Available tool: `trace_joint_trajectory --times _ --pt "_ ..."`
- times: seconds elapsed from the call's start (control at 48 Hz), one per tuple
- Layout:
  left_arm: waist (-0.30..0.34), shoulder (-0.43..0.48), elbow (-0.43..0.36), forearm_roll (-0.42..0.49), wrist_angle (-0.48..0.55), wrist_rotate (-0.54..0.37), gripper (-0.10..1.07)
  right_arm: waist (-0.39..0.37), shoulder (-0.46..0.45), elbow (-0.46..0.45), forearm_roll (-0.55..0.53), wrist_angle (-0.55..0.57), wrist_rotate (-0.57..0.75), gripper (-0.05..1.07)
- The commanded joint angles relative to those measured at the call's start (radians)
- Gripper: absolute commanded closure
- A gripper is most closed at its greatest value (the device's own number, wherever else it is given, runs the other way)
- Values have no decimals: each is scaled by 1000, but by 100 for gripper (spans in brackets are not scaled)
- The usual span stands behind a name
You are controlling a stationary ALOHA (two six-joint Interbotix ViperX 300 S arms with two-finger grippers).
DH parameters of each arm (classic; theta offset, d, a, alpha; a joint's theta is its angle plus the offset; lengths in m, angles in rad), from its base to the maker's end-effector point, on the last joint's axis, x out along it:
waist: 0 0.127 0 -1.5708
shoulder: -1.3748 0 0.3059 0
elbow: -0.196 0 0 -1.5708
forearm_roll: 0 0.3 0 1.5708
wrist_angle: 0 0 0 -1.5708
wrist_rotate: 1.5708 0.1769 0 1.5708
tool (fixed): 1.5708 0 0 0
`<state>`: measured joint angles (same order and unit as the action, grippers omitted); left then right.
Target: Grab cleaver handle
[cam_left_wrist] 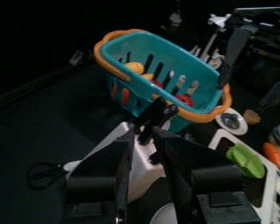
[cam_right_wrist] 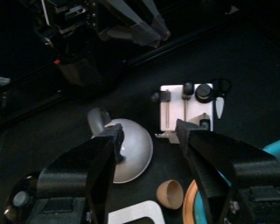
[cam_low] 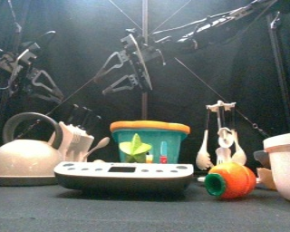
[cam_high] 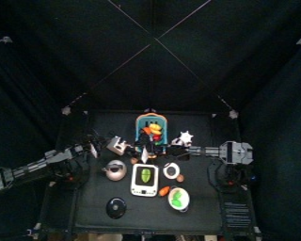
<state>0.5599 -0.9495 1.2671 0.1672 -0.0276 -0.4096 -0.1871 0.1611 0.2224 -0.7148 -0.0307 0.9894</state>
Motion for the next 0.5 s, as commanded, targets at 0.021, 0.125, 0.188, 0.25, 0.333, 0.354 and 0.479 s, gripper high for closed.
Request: trace_joint_trajectory --times 0.021,0.125,0.188,0.25,0.333,0.354,0.479 --pt "32 6 -3 -2 0 0 29 18 34 -109 0 61 2 16" --pt "40 6 6 -3 0 0 29 35 86 -173 -3 103 -3 16" --pt "40 6 11 -3 0 0 29 46 120 -218 -11 129 -5 16" --pt "40 6 14 -3 0 0 29 55 146 -253 -17 152 -6 16" --pt "40 6 15 -3 0 0 29 60 172 -293 -26 189 -6 16" --pt "40 6 15 -3 0 0 29 63 179 -305 -29 204 -6 16" --pt "38 6 17 -3 0 2 29 66 209 -351 -46 264 -6 16"
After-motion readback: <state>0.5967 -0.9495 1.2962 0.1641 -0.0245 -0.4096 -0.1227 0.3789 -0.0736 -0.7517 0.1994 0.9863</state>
